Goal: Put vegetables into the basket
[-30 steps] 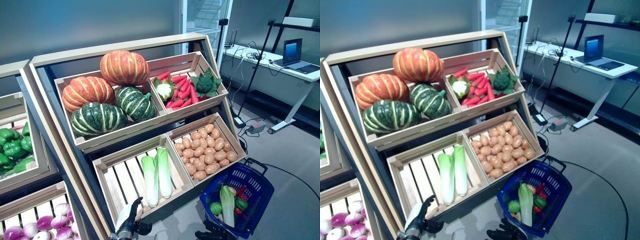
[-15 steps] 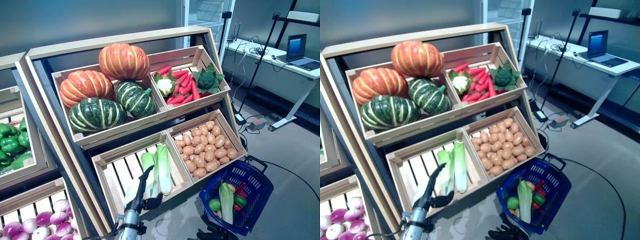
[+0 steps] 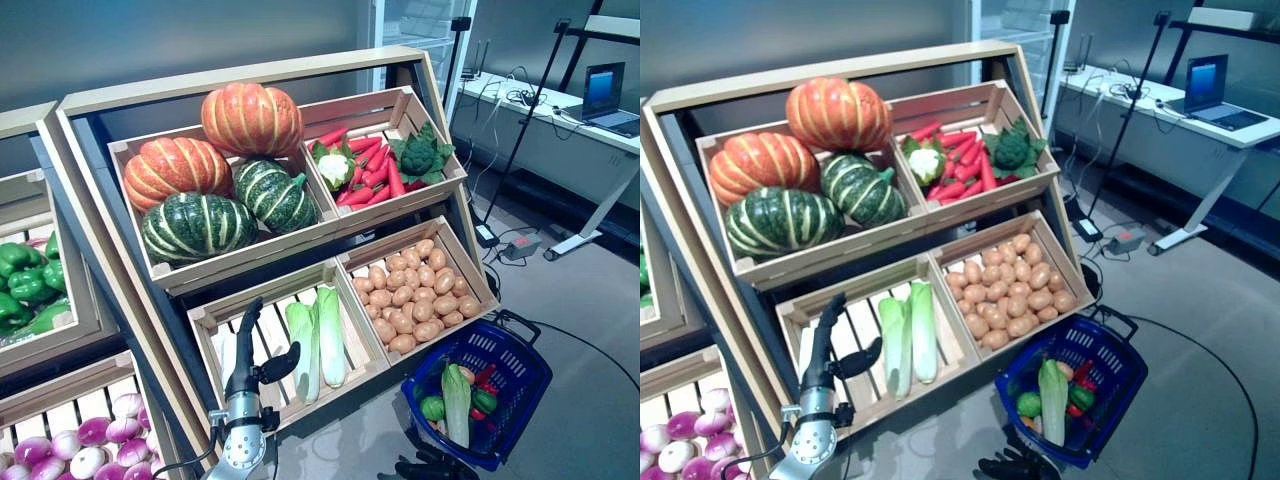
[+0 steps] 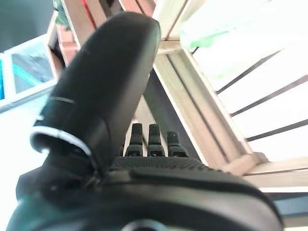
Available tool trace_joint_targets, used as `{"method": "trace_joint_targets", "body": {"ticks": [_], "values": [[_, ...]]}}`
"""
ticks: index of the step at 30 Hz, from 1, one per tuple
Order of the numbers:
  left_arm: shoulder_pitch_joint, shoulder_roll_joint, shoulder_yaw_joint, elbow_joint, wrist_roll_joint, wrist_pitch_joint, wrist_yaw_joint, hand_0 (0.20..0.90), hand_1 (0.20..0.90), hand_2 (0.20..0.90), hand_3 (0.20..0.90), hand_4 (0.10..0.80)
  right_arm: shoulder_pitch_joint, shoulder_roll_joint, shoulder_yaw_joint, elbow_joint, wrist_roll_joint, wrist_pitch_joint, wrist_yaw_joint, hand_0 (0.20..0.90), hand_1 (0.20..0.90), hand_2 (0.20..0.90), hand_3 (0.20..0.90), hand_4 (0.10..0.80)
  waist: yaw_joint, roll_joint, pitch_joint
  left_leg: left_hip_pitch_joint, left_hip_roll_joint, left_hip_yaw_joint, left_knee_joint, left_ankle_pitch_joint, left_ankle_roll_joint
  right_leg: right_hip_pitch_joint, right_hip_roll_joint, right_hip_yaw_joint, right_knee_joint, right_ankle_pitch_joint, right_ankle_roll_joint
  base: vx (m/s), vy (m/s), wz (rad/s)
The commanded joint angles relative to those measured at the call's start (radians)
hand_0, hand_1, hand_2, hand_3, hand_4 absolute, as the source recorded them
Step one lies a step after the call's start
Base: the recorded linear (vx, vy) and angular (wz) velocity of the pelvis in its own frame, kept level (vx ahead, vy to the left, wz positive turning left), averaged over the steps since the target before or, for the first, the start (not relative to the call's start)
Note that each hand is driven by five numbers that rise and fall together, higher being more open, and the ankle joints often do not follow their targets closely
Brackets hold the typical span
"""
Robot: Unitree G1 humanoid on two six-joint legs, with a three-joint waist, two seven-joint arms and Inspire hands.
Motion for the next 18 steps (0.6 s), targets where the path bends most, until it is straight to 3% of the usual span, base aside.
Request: {"method": "trace_joint_targets", "body": {"ticks": [1,6,10,18], "values": [[-0.23,-0.002,0.037,0.002,-0.002,-0.049,0.048,0.9,0.9,0.9,0.9,0.8,-0.116,0.003,0.019,-0.025,0.09,-0.062,-0.03,0.9,0.9,0.9,0.9,0.8,0.002,-0.033,0.097,-0.06,-0.024,-0.013,0.244,-0.194,0.008,-0.112,0.016,-0.018,0.166,-0.031,-0.114,-0.213,0.027,-0.09],[-0.378,-0.013,-0.008,0.056,-0.009,-0.012,0.16,0.9,0.9,0.9,0.9,0.8,-0.227,-0.016,0.044,-0.048,0.157,-0.086,-0.027,0.9,0.9,0.9,0.9,0.8,-0.032,-0.031,0.189,-0.279,0.001,-0.014,0.534,-0.298,0.012,-0.34,-0.013,0.033,0.455,-0.128,-0.128,-0.248,0.044,-0.17],[-0.473,-0.002,-0.009,0.1,-0.068,-0.011,0.18,0.9,0.9,0.9,0.9,0.8,-0.272,-0.023,0.063,-0.082,0.182,-0.1,-0.027,0.9,0.9,0.9,0.9,0.8,-0.059,-0.041,0.228,-0.432,0.022,-0.019,0.724,-0.374,0.033,-0.5,-0.047,0.067,0.654,-0.186,-0.136,-0.185,0.026,-0.1],[-0.568,0.027,0.012,0.169,-0.166,-0.02,0.178,0.9,0.9,0.9,0.9,0.8,-0.302,-0.038,0.077,-0.109,0.219,-0.127,-0.04,0.9,0.9,0.9,0.9,0.8,-0.082,-0.052,0.255,-0.58,0.041,-0.04,0.909,-0.451,0.046,-0.668,-0.067,0.111,0.855,-0.253,-0.137,-0.076,-0.015,-0.02]]}}
